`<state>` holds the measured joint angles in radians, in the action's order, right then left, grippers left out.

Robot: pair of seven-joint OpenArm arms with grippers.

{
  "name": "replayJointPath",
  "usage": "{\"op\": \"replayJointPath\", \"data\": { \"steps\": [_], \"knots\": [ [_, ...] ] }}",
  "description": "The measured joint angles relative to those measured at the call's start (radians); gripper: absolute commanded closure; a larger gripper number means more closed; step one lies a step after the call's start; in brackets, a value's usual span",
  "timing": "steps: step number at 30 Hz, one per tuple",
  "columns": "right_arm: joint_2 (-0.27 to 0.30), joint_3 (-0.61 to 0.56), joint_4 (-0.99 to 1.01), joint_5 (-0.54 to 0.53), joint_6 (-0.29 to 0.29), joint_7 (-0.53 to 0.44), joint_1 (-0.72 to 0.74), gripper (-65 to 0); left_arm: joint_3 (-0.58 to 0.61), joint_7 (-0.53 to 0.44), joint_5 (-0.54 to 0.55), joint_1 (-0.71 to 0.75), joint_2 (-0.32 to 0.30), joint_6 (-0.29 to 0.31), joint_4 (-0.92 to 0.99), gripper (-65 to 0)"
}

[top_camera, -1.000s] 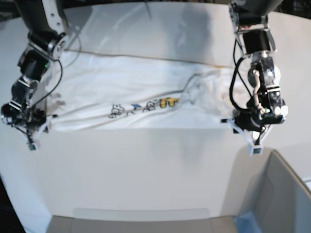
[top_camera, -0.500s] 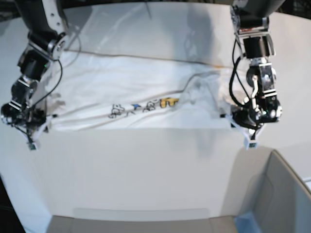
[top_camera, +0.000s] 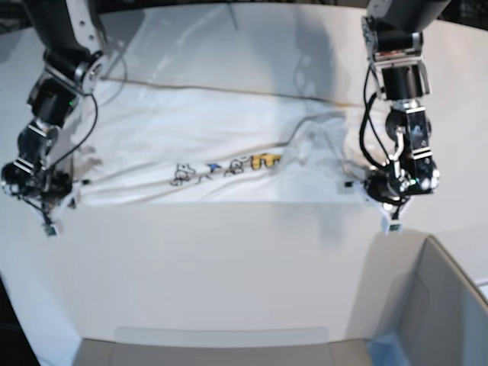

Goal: Layout the t-shirt on the table in an organized manner, then fold the t-shirt properly
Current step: 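Grasp the shirt corners with both grippers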

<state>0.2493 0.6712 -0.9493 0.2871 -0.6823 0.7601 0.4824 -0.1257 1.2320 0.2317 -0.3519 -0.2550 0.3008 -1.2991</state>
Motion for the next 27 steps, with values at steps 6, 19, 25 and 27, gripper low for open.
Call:
{"op": "replayJointPath", "data": {
  "steps": [6, 19, 25, 27],
  "knots": [
    [0.002, 0.000, 0.000, 0.000, 0.000, 0.000, 0.000, 0.0, 0.000, -0.002, 0.000, -0.010, -0.007, 0.000, 0.001, -5.6],
    [0.003, 0.000, 0.000, -0.003, 0.000, 0.000, 0.000, 0.0, -0.032, 0.083, -0.002, -0.025, -0.066, 0.000, -0.125, -25.9],
    [0.002, 0.000, 0.000, -0.002, 0.000, 0.000, 0.000, 0.0, -0.036, 0.081, -0.001, 0.008, -0.072, 0.002, -0.222, -36.1],
    [0.002, 0.000, 0.000, -0.002, 0.000, 0.000, 0.000, 0.0, -0.036, 0.083, -0.002, 0.011, -0.072, 0.003, -0.204, -36.1]
  ]
}}
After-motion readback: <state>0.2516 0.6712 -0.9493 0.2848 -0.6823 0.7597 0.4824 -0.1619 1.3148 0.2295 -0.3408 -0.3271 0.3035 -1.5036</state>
